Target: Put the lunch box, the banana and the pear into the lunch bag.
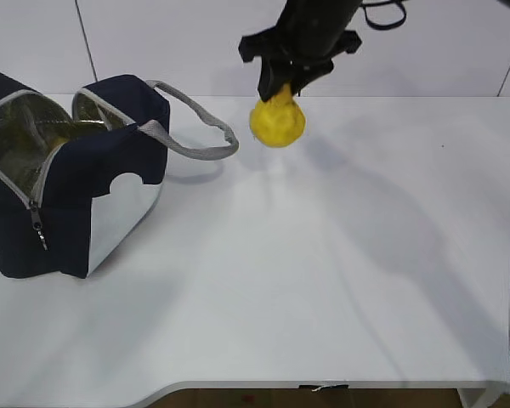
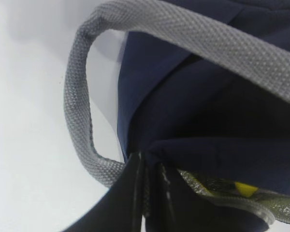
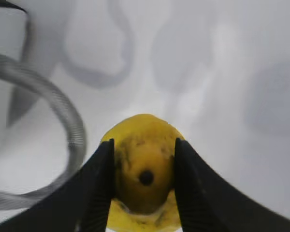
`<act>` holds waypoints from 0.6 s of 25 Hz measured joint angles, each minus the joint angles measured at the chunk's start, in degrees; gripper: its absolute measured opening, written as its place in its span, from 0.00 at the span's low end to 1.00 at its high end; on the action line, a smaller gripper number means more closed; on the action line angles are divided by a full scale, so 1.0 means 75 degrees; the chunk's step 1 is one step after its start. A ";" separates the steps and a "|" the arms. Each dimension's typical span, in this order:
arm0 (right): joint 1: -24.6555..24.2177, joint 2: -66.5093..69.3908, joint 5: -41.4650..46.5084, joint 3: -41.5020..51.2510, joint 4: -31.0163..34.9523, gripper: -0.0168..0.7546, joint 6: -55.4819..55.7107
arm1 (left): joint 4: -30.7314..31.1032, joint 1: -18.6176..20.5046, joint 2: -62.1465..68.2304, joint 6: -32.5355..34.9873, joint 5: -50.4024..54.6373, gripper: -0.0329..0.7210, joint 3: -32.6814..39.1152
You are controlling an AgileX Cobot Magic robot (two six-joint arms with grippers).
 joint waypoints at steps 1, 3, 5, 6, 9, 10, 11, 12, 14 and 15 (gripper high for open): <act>0.0000 -0.0198 0.0018 -0.0020 0.0201 0.41 0.0000 | -0.0019 0.0000 0.0000 0.0000 0.0000 0.06 0.0000; 0.0000 -0.0559 0.0018 -0.0055 0.0914 0.41 -0.0014 | -0.0111 0.0000 0.0000 0.0000 0.0000 0.06 0.0000; 0.0000 -0.0746 -0.0151 -0.0086 0.2043 0.41 -0.0139 | -0.0317 0.0000 0.0000 0.0055 0.0000 0.06 0.0000; 0.0000 -0.0761 -0.0272 -0.0086 0.2542 0.41 -0.0287 | -0.0439 0.0000 0.0000 0.0115 0.0000 0.06 0.0000; 0.0064 -0.0641 -0.0647 -0.0091 0.3920 0.41 -0.0598 | -0.0941 0.0000 0.0000 0.0281 0.0031 0.06 0.0000; 0.0096 -0.0557 -0.0785 -0.0091 0.4192 0.41 -0.0653 | -0.1054 0.0000 0.0000 0.0302 0.0029 0.06 0.0000; 0.0128 -0.0469 -0.0946 -0.0091 0.4500 0.41 -0.0698 | -0.1151 -0.0027 0.0000 0.0334 0.0032 0.06 0.0000; 0.0168 -0.0354 -0.1078 -0.0091 0.4820 0.41 -0.0806 | -0.1201 -0.0081 0.0000 0.0344 0.0032 0.06 0.0000; 0.0294 -0.0144 -0.1274 -0.0091 0.5385 0.41 -0.1089 | -0.1232 -0.0221 0.0000 0.0403 0.0032 0.06 0.0000; 0.0382 -0.0030 -0.1375 -0.0091 0.5615 0.41 -0.1230 | -0.1247 -0.0327 0.0000 0.0433 0.0032 0.06 0.0000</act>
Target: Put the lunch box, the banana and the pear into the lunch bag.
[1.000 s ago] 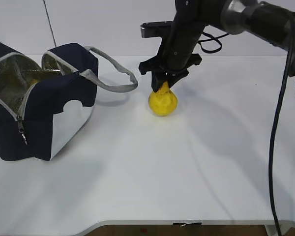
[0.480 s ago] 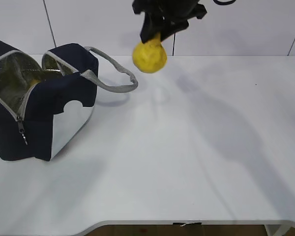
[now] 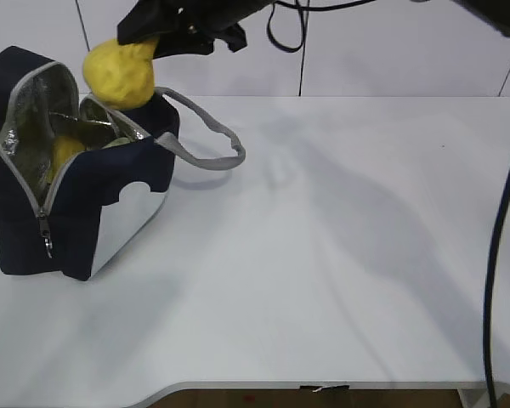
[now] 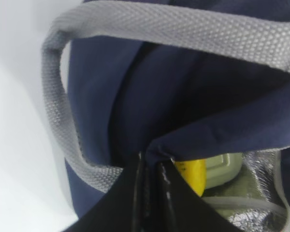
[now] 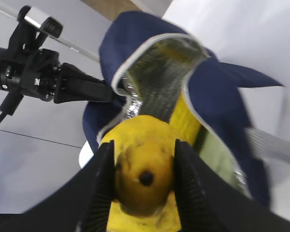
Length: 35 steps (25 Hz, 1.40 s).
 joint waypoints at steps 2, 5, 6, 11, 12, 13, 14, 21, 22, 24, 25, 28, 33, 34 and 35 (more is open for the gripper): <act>0.0183 0.0209 -0.0207 0.0000 0.0177 0.41 -0.0143 | -0.0038 -0.0217 0.0000 0.0068 0.0000 0.06 0.0000; 0.0394 0.0446 -0.0539 0.0000 0.0258 0.41 -0.0303 | -0.0050 -0.0394 0.0000 0.0118 -0.0014 0.06 0.0000; 0.0428 0.0506 -0.0621 0.0000 0.0280 0.41 -0.0323 | -0.0056 -0.0407 0.0000 0.0122 -0.0014 0.06 0.0000; 0.0509 0.0886 -0.1087 0.0015 0.0262 0.42 -0.0424 | -0.0158 -0.0422 0.0000 0.0135 -0.0014 0.06 0.0000; 0.0509 0.0939 -0.1185 0.0015 0.0262 0.42 -0.0459 | -0.0182 -0.0422 0.0000 0.0135 -0.0014 0.06 0.0000; 0.0509 0.0978 -0.1328 0.0015 0.0262 0.42 -0.0473 | -0.0238 -0.0422 0.0000 0.0135 -0.0014 0.06 0.0000; 0.0509 0.1027 -0.1448 0.0015 0.0262 0.43 -0.0473 | -0.0272 -0.0422 0.0000 0.0135 -0.0014 0.06 0.0000; 0.0509 0.1211 -0.1459 0.0015 0.0653 0.71 -0.0637 | -0.0356 -0.0443 0.0000 0.0157 -0.0001 0.06 0.0000; 0.0509 0.1211 -0.1410 0.0015 0.0703 0.75 -0.0700 | -0.0355 -0.0443 0.0000 0.0157 -0.0001 0.06 0.0000; 0.0509 0.1230 -0.1201 -0.0170 0.0733 0.80 -0.0735 | -0.0358 -0.0443 0.0000 0.0170 -0.0001 0.06 0.0000; 0.0509 0.1248 -0.1058 -0.0295 0.0691 0.81 -0.0747 | -0.0358 -0.0443 0.0000 0.0170 -0.0001 0.06 0.0000; 0.0509 0.1266 -0.0462 -0.0965 0.0027 0.81 -0.0725 | -0.0358 -0.0443 0.0000 0.0173 -0.0001 0.06 0.0000; 0.0509 0.1266 0.0855 -0.2298 -0.2081 0.80 -0.0061 | -0.0358 -0.0443 0.0000 0.0186 -0.0001 0.06 0.0000; 0.0509 0.1266 0.1069 -0.2437 -0.2437 0.79 0.0076 | -0.0358 -0.0443 0.0000 0.0186 -0.0001 0.06 0.0000; 0.0509 0.1266 0.1205 -0.2505 -0.2734 0.78 0.0201 | -0.0358 -0.0443 0.0000 0.0186 -0.0001 0.06 0.0000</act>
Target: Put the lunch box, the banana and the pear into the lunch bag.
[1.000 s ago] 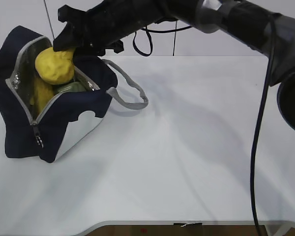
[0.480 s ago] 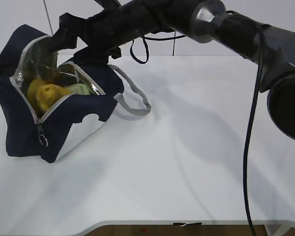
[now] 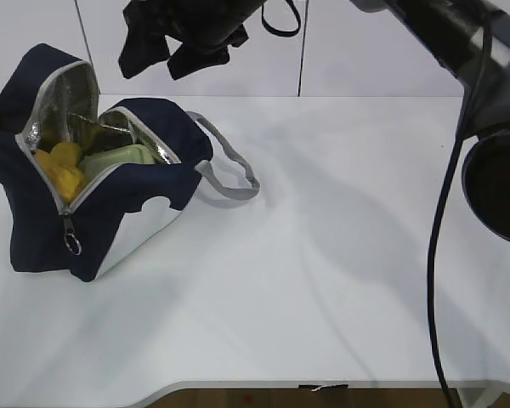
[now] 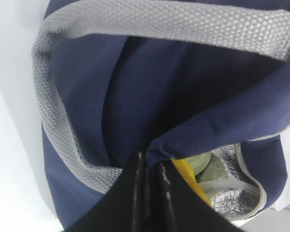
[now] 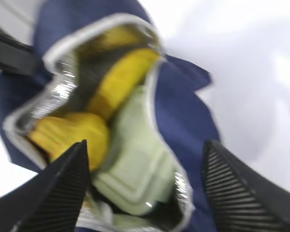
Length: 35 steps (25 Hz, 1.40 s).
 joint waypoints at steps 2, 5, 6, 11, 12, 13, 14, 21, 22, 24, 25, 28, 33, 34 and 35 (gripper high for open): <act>-0.0014 0.0000 0.0138 -0.0042 -0.0407 0.75 0.0267 | 0.0014 0.0000 0.0000 0.0000 0.0000 0.06 0.0000; -0.0014 0.0000 0.0200 -0.0042 -0.0969 0.71 0.0705 | 0.0014 0.0000 0.0000 0.0000 0.0000 0.06 0.0000; -0.0014 0.0000 0.0200 -0.0042 -0.1113 0.70 0.0813 | 0.0014 0.0000 0.0000 0.0000 0.0000 0.06 0.0000; -0.0014 0.0000 0.0216 -0.0027 -0.1288 0.66 0.1423 | 0.0029 0.0000 0.0000 0.0000 0.0000 0.06 0.0000; -0.0014 0.0000 0.0216 0.0033 -0.1288 0.66 0.1625 | 0.0043 0.0000 0.0000 0.0000 0.0000 0.06 0.0000; -0.0014 0.0000 0.0216 0.0132 -0.1288 0.66 0.1749 | 0.0043 0.0000 0.0000 0.0000 0.0000 0.06 0.0000; -0.0014 0.0000 0.0216 0.0232 -0.1288 0.66 0.1841 | 0.0043 0.0000 0.0000 0.0000 0.0000 0.06 0.0000; -0.0014 0.0000 0.0229 0.0417 -0.1288 0.65 0.2025 | 0.0090 0.0000 0.0000 0.0000 0.0000 0.06 0.0000; -0.0014 0.0000 0.0229 0.0417 -0.1308 0.65 0.2032 | 0.0090 0.0000 0.0000 0.0000 -0.0014 0.06 0.0000; -0.0014 0.0000 0.0229 0.0417 -0.1329 0.65 0.2044 | 0.0095 0.0000 0.0000 0.0000 -0.0014 0.06 0.0000; -0.0014 0.0000 0.0229 0.0417 -0.1347 0.65 0.2044 | 0.0108 0.0000 0.0000 0.0000 -0.0014 0.06 0.0000; -0.0014 0.0000 0.0229 0.0417 -0.1547 0.65 0.2044 | 0.0108 0.0000 0.0000 0.0000 -0.0027 0.06 0.0000; -0.0014 0.0000 0.0229 0.0417 -0.1944 0.65 0.1527 | 0.0108 0.0000 0.0000 0.0000 -0.0027 0.06 0.0000; -0.0014 0.0000 0.0229 0.0417 -0.2092 0.65 0.1423 | 0.0123 0.0000 0.0000 0.0000 -0.0027 0.06 0.0000; -0.0014 0.0000 0.0229 0.0424 -0.2210 0.65 0.1306 | 0.0143 0.0000 0.0000 0.0000 -0.0027 0.06 0.0000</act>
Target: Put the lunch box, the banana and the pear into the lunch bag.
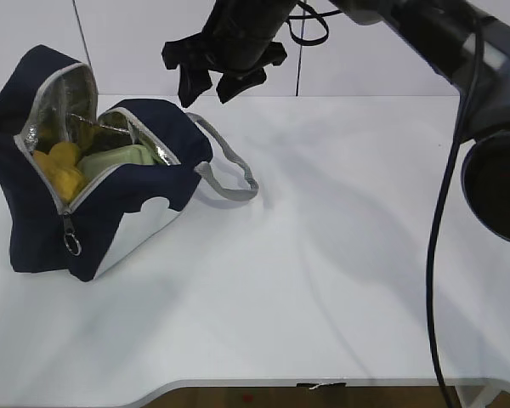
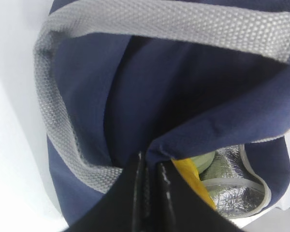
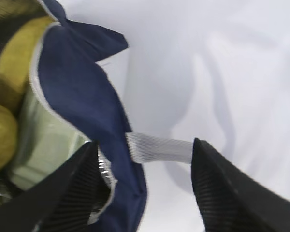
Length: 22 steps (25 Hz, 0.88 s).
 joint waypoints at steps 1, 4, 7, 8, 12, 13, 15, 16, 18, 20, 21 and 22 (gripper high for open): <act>0.0000 0.0000 0.0000 0.0000 -0.0065 0.65 -0.0073 | -0.0002 0.0000 0.0000 0.0000 0.0000 0.06 0.0000; 0.0000 -0.0039 0.0000 0.0011 -0.0013 0.65 -0.0123 | 0.0066 0.0000 0.0000 0.0000 0.0000 0.06 0.0000; 0.0000 -0.0313 0.0015 0.0053 0.0371 0.65 -0.0139 | 0.0078 0.0000 0.0000 0.0000 0.0000 0.06 0.0000; 0.0000 -0.0489 0.0015 0.0104 0.0470 0.65 -0.0139 | 0.0083 0.0000 0.0000 0.0000 0.0013 0.06 0.0000; 0.0000 -0.1424 0.0015 0.1066 0.0501 0.65 -0.0290 | 0.0083 0.0000 0.0000 0.0000 0.0013 0.06 0.0000; 0.0000 -0.1695 0.0015 0.1473 0.0429 0.65 -0.0324 | 0.0083 0.0000 0.0000 0.0000 0.0013 0.06 0.0000; 0.0000 -0.2166 0.0015 0.2220 0.0283 0.65 -0.0398 | 0.0083 0.0000 0.0000 0.0000 0.0013 0.06 0.0000; 0.0000 -0.2333 0.0015 0.2601 0.0221 0.65 -0.0420 | 0.0083 0.0000 0.0000 0.0000 0.0013 0.06 0.0000; 0.0000 -0.2609 0.0015 0.3150 0.0176 0.64 -0.0451 | 0.0096 0.0000 0.0000 0.0000 0.0013 0.06 0.0000; 0.0000 -0.2678 0.0015 0.3515 0.0176 0.64 -0.0451 | 0.0096 0.0000 0.0000 0.0000 0.0013 0.06 0.0000; 0.0000 -0.2685 0.0015 0.3653 0.0176 0.64 -0.0451 | 0.0096 0.0000 0.0000 0.0000 0.0013 0.06 0.0000; 0.0000 -0.2685 0.0015 0.3725 0.0176 0.64 -0.0451 | 0.0096 0.0000 0.0000 0.0000 0.0028 0.06 0.0000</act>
